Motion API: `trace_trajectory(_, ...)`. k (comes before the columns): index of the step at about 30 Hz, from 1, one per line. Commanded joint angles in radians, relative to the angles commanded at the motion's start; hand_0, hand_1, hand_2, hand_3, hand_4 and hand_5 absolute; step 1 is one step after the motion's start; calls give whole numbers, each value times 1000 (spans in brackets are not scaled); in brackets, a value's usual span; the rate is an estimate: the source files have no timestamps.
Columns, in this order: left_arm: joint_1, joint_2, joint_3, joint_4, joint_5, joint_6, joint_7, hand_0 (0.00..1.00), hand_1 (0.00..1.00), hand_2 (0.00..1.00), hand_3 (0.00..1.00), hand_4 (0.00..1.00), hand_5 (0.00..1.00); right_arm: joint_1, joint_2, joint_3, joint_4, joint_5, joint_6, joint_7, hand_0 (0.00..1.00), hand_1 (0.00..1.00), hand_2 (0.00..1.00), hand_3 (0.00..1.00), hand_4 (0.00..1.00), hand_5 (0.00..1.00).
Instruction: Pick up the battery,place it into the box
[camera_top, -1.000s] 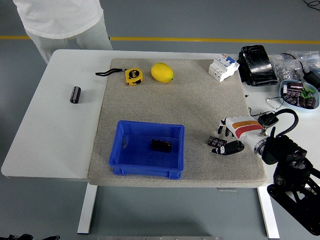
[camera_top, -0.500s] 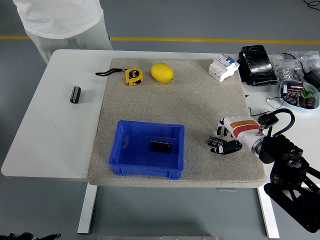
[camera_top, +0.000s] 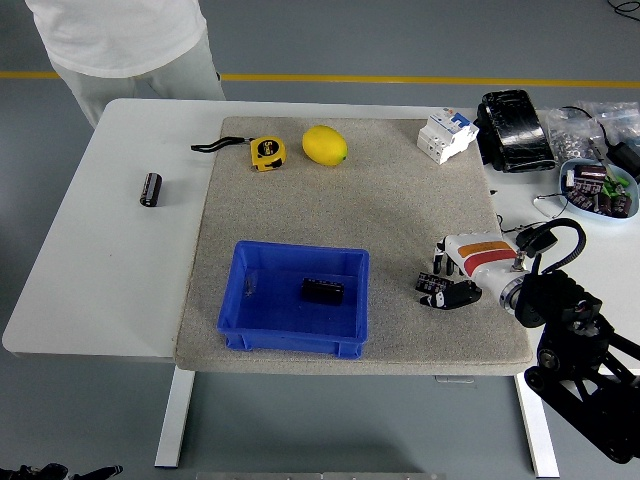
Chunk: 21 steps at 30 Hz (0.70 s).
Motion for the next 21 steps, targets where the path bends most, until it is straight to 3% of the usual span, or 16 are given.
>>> trace_trajectory(4,0,0,2,0,-3,0,0,794,811,835,696,764,669,5,4,-7,-14,8,-19,1,254,360,421,459,944,390)
trace_trajectory(5,0,0,2,0,-3,-1,1,793,810,835,696,764,669,6,5,-9,-17,10,-23,2,267,359,414,446,879,372)
trace_trajectory(21,-2,1,11,-1,-10,-3,1,794,809,835,696,764,669,19,8,-37,-40,28,-53,6,300,365,409,437,852,356)
